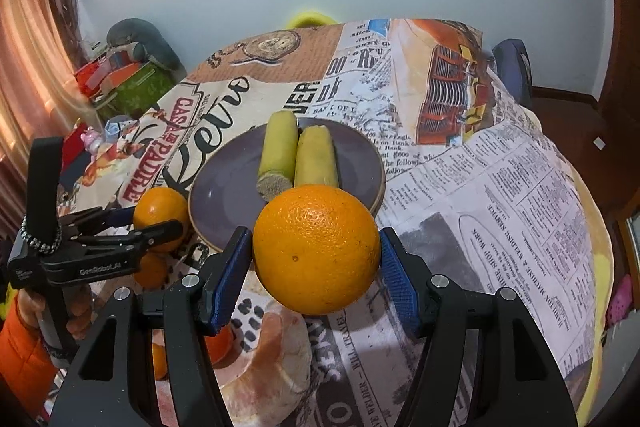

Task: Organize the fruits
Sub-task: 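Grasp the Dole-sticker orange with the left tool while the right tool carries its orange, then set both oranges on the plate beside the corn and open both tools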

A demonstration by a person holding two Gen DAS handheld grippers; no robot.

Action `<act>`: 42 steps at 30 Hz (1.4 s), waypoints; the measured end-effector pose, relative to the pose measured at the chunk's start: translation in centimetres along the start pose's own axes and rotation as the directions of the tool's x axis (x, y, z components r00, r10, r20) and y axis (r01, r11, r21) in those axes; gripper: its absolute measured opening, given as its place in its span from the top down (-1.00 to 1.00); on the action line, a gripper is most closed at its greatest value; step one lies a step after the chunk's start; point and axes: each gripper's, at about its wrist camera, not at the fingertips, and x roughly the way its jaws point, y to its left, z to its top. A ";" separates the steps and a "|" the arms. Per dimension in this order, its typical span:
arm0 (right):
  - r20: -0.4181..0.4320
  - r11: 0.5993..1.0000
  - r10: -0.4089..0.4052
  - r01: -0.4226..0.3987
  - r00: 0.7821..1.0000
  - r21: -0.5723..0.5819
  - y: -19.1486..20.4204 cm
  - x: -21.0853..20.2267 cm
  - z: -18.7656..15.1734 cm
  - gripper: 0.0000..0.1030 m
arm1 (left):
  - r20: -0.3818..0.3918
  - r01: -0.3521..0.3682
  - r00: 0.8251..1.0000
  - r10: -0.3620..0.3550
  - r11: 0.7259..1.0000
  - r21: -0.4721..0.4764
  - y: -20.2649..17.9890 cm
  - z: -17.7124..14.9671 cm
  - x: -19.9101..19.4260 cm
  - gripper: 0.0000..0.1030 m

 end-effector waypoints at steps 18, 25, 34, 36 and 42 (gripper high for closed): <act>0.073 0.999 -0.023 0.027 0.997 -0.046 -0.3 0.5 3.7 -0.18 | 0.129 0.021 0.991 -0.024 1.000 0.020 -1.4 4.5 -3.3 -0.33; 0.076 0.998 -0.031 0.035 0.997 -0.043 -1.6 2.2 5.3 -0.18 | 0.118 0.027 0.992 -0.031 0.999 0.036 -2.2 6.5 -1.6 -0.33; 0.040 0.996 -0.051 0.053 0.998 -0.070 -2.3 5.9 6.3 -0.18 | 0.048 0.026 0.998 -0.028 0.998 0.055 -3.2 7.6 2.5 -0.33; 0.027 0.997 -0.051 0.052 0.998 -0.062 -2.6 6.9 6.4 -0.18 | 0.033 0.023 0.999 -0.025 0.998 0.051 -3.2 7.7 3.3 -0.33; -0.001 0.998 -0.044 0.044 0.999 -0.049 -2.6 8.8 6.4 -0.18 | 0.013 0.010 1.000 -0.011 0.997 0.073 -3.2 8.1 4.7 -0.33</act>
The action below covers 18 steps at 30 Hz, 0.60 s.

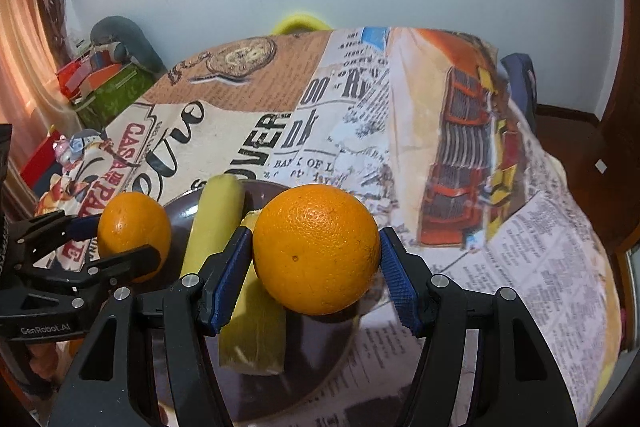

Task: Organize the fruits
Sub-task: 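Set both oranges on the plate beside the corn and open both tools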

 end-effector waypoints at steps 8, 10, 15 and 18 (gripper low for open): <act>-0.044 0.998 0.019 -0.016 0.999 0.056 -0.8 1.2 0.4 -0.18 | -0.017 -0.008 1.000 0.008 1.000 0.005 0.0 0.6 1.2 -0.33; -0.052 0.998 0.026 -0.023 0.998 0.056 -0.6 1.3 0.3 -0.19 | -0.012 -0.021 1.000 0.021 1.000 0.009 0.0 0.6 1.3 -0.33; -0.072 0.999 0.026 -0.022 0.997 0.046 -0.6 1.6 0.1 -0.19 | -0.021 -0.007 1.000 0.007 1.000 -0.024 0.5 0.8 1.4 -0.34; -0.073 0.998 0.034 -0.030 0.997 0.054 -0.8 1.6 0.0 -0.19 | -0.023 -0.002 1.000 0.001 0.999 -0.037 0.6 0.9 1.4 -0.36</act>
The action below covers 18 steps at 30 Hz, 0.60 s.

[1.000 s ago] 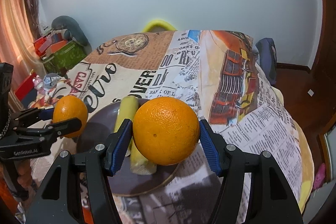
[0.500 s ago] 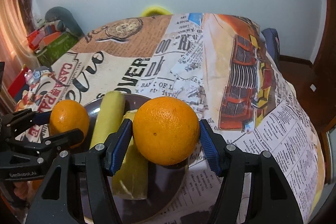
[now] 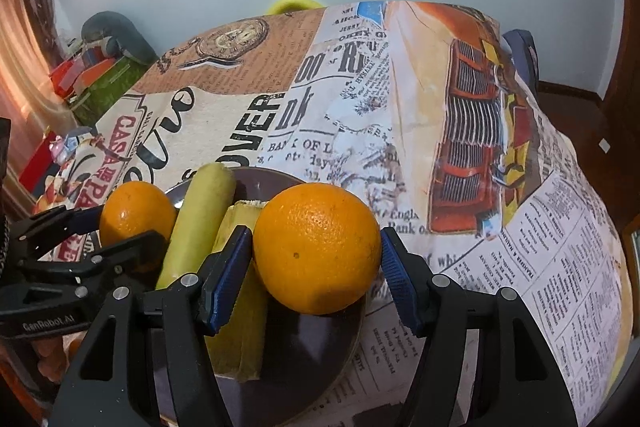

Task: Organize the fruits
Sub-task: 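Set both oranges on the plate beside the corn and open both tools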

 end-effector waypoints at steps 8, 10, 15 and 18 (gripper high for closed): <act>-0.006 0.999 -0.022 0.022 1.000 -0.035 0.5 -0.8 -0.3 -0.22 | 0.034 -0.031 0.999 0.030 0.999 0.038 -0.6 -0.9 -1.4 -0.38; 0.000 0.999 -0.026 0.026 1.000 -0.046 0.7 -1.4 -0.6 -0.22 | 0.045 -0.023 0.999 0.021 0.999 0.034 -0.6 -1.1 -2.0 -0.38; 0.031 0.997 -0.021 0.023 0.999 -0.067 1.2 -3.6 -0.9 -0.22 | 0.058 -0.014 0.998 0.012 0.999 0.030 -0.9 -1.9 -3.7 -0.38; 0.054 0.997 -0.020 0.025 0.998 -0.076 1.6 -5.2 -1.2 -0.23 | 0.071 -0.017 0.997 0.015 0.999 0.029 -1.1 -2.3 -5.1 -0.38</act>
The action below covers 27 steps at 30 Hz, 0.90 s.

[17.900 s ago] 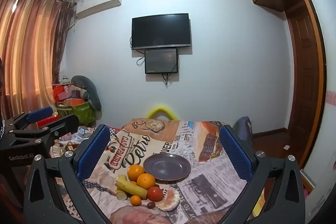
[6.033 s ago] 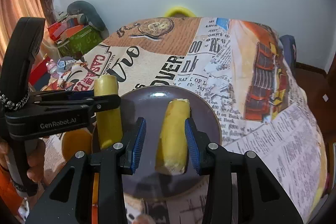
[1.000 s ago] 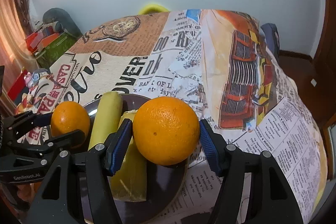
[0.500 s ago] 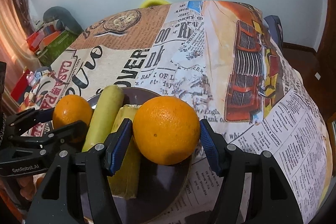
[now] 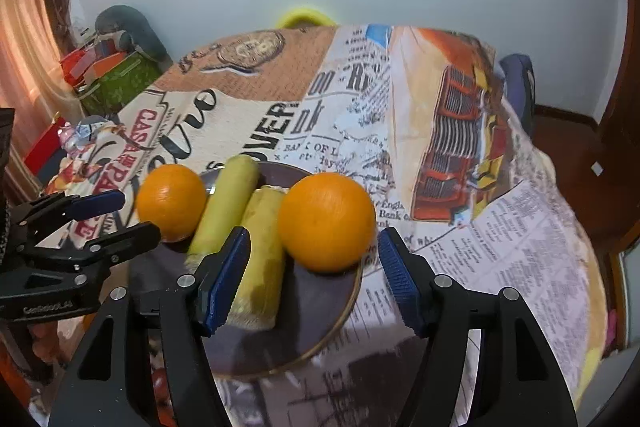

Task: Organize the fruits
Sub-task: 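Set both oranges on the plate beside the corn and open both tools, then move the left tool toward the tomato while the right tool approaches the grapefruit segment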

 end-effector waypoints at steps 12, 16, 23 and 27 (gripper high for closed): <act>0.033 1.000 -0.011 0.011 0.999 -0.023 2.0 -5.8 -2.1 -0.23 | 0.077 0.004 0.997 -0.005 1.000 0.008 -0.8 -2.2 -7.3 -0.38; 0.022 0.999 -0.029 0.030 0.999 -0.033 2.5 -7.4 -3.6 -0.23 | 0.090 0.000 0.996 -0.002 1.000 0.018 -1.2 -3.3 -9.5 -0.38; -0.023 0.999 -0.035 0.034 0.999 -0.043 3.6 -8.8 -6.6 -0.23 | 0.089 0.003 0.996 -0.005 1.000 0.022 -1.5 -5.8 -12.2 -0.38; -0.064 0.999 -0.012 0.010 0.998 -0.031 4.1 -8.6 -8.2 -0.24 | 0.078 0.012 0.997 -0.013 1.000 0.011 -1.5 -7.2 -12.9 -0.38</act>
